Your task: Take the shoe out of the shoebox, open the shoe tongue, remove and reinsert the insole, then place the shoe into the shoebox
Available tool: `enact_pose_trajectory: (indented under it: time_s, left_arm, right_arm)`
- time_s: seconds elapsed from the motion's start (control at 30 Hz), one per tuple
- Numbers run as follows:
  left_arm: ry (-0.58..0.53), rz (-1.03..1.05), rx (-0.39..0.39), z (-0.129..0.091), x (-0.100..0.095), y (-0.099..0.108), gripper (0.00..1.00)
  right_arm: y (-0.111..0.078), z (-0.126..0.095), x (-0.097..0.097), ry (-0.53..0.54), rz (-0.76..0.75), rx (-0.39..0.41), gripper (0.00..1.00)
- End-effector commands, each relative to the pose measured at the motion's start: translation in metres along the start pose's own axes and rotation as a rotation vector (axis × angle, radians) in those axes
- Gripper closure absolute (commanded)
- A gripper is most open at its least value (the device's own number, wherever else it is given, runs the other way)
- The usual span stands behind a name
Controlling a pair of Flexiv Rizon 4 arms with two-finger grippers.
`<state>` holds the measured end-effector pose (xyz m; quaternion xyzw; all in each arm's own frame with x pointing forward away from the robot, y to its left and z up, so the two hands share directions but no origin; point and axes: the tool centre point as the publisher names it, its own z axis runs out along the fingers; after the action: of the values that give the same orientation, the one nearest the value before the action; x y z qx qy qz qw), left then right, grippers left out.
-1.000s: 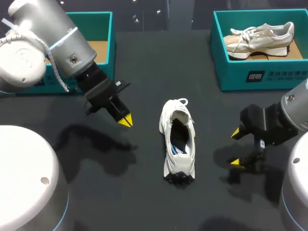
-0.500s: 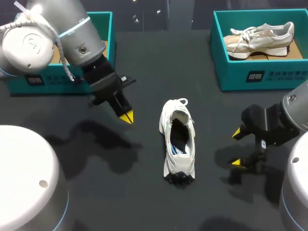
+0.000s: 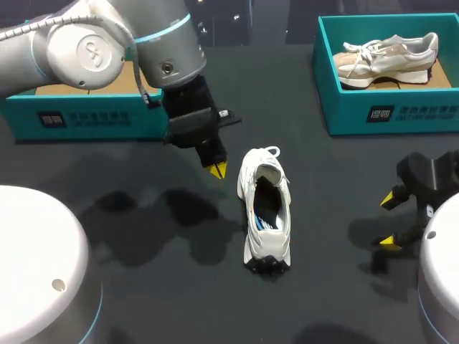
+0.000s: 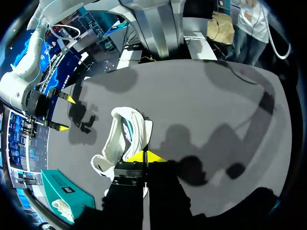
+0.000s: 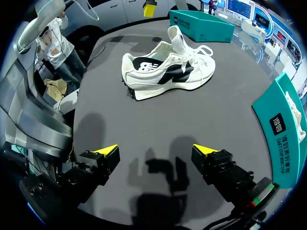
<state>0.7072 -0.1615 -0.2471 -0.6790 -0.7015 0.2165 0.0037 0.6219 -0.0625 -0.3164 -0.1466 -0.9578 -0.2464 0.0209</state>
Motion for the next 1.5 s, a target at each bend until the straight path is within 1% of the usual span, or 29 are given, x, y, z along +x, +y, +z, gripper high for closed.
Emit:
enact_pose_trajectory:
  time_s: [0.03, 0.1, 0.13, 0.17, 0.2, 0.43, 0.5, 0.53, 0.67, 0.73, 1.07, 1.2, 1.37, 1.5]
  left_arm:
    - [0.158, 0.044, -0.012, 0.003, -0.02, -0.001, 1.0]
    - [0.19, 0.099, -0.012, 0.007, -0.027, -0.003, 1.0]
    - [0.229, 0.143, -0.017, 0.011, -0.03, -0.005, 1.0]
    - [0.281, 0.185, -0.035, 0.014, -0.032, -0.007, 1.0]
    - [0.329, 0.218, -0.076, 0.015, -0.032, -0.008, 1.0]
    - [0.329, 0.218, -0.076, 0.015, -0.032, -0.008, 1.0]
    - [0.343, 0.248, -0.084, 0.022, -0.037, -0.011, 1.0]
    - [0.336, 0.254, -0.069, 0.024, -0.04, -0.011, 1.0]
    - [0.362, 0.295, -0.059, 0.037, -0.05, -0.013, 1.0]
    - [0.382, 0.3, -0.074, 0.042, -0.052, -0.013, 1.0]
    - [0.381, 0.321, -0.071, 0.041, -0.053, -0.013, 1.0]
    - [0.391, 0.337, -0.061, 0.053, -0.058, -0.01, 1.0]
    - [0.387, 0.364, -0.049, 0.067, -0.058, -0.007, 1.0]
    - [0.403, 0.381, -0.057, 0.078, -0.056, -0.007, 1.0]
  right_arm:
    - [-0.003, -0.01, 0.009, -0.012, -0.002, -0.005, 0.0]
    - [-0.003, -0.01, 0.009, -0.012, -0.002, -0.005, 0.0]
    - [-0.003, -0.01, 0.009, -0.012, -0.002, -0.005, 0.0]
    - [-0.003, -0.01, 0.009, -0.012, -0.002, -0.005, 0.0]
    - [-0.003, -0.01, 0.009, -0.012, -0.002, -0.005, 0.0]
    - [-0.003, -0.01, 0.009, -0.012, -0.002, -0.005, 0.0]
    - [-0.003, -0.01, 0.009, -0.012, -0.002, -0.005, 0.0]
    - [-0.003, -0.01, 0.009, -0.012, -0.002, -0.005, 0.0]
    - [-0.003, -0.01, 0.009, -0.012, -0.002, -0.005, 0.0]
    - [-0.003, -0.01, 0.009, -0.012, -0.002, -0.005, 0.0]
    - [-0.003, -0.01, 0.009, -0.012, -0.002, -0.005, 0.0]
    - [-0.003, -0.01, 0.009, -0.012, -0.002, -0.005, 0.0]
    - [-0.003, -0.01, 0.009, -0.012, -0.002, -0.005, 0.0]
    - [-0.003, -0.01, 0.009, -0.012, -0.002, -0.005, 0.0]
